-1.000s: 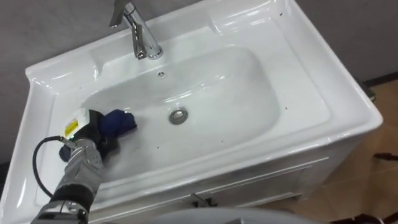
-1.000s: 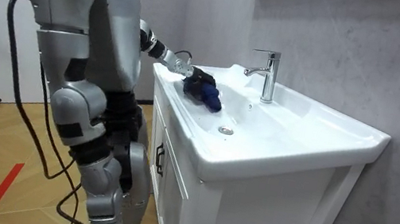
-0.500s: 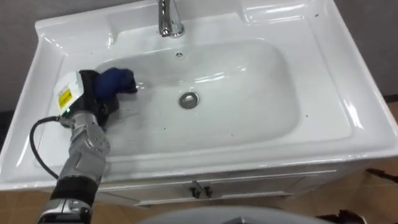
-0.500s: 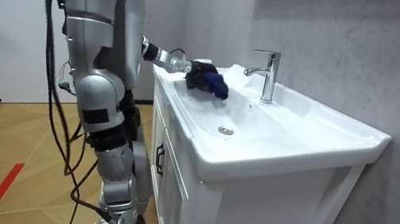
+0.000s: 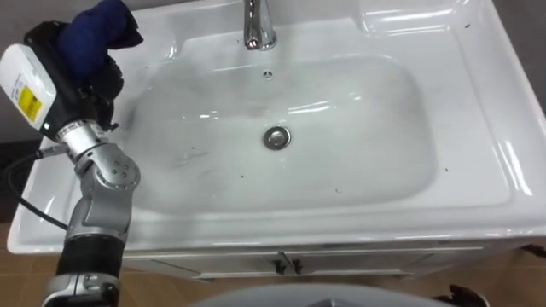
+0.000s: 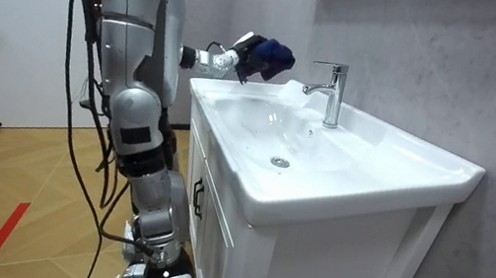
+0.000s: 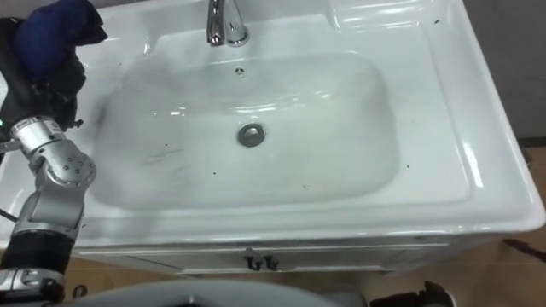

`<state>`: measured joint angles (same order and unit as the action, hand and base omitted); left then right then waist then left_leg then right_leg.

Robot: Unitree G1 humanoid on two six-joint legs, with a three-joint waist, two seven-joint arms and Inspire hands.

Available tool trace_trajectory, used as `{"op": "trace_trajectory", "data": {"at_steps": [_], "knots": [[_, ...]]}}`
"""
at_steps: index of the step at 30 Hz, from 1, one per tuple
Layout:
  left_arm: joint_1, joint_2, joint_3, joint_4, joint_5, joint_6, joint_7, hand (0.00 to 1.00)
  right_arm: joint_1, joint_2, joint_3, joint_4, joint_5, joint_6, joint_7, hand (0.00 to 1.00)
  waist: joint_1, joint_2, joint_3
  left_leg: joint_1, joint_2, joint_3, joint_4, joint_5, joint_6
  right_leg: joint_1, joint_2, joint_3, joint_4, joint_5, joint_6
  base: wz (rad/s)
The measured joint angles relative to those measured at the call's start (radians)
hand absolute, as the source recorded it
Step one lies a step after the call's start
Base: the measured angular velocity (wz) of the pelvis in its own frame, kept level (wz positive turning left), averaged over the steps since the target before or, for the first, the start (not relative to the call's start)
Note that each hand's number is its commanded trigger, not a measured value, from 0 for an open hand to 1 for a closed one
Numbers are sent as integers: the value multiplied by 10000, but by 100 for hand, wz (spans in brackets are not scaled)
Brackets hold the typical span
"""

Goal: Wipe basin

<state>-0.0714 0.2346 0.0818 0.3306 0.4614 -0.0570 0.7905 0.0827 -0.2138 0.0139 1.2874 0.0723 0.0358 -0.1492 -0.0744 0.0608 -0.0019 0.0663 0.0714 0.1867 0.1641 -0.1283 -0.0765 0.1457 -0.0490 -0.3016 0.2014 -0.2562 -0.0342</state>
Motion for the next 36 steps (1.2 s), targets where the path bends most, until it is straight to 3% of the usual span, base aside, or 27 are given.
{"op": "trace_trajectory", "data": {"at_steps": [3,9,14,19,21,36], "knots": [[83,0,4,-70,4,-9,71,100,35,33,31,12,-39,-2,5,0,17,-45,-29,0,-48,-116,41,2,11,91,-11,6,-161,18,53,4],[328,5,141,-714,0,-396,281,100,154,36,36,283,-51,-12,163,0,190,48,-82,98,-150,-267,85,-10,42,189,-70,17,-157,29,137,0],[436,11,357,-745,96,-406,321,100,145,27,20,402,-158,-12,337,0,249,169,-61,196,-155,-271,78,-37,87,289,-74,25,-178,30,147,0],[1030,11,347,-744,120,-349,245,100,138,-16,18,396,-471,4,457,0,245,327,33,127,-169,-317,175,-73,136,281,-95,-1,-174,38,162,0],[1123,11,347,-744,120,-331,234,100,139,-8,18,385,-481,57,455,0,279,331,33,88,-170,-322,252,-74,136,282,-101,-6,-184,33,165,0],[1672,10,331,147,148,560,-1135,100,87,-43,23,271,-804,227,811,0,247,222,30,-14,-181,-347,230,-74,136,290,-87,-147,-190,40,174,3]]}}
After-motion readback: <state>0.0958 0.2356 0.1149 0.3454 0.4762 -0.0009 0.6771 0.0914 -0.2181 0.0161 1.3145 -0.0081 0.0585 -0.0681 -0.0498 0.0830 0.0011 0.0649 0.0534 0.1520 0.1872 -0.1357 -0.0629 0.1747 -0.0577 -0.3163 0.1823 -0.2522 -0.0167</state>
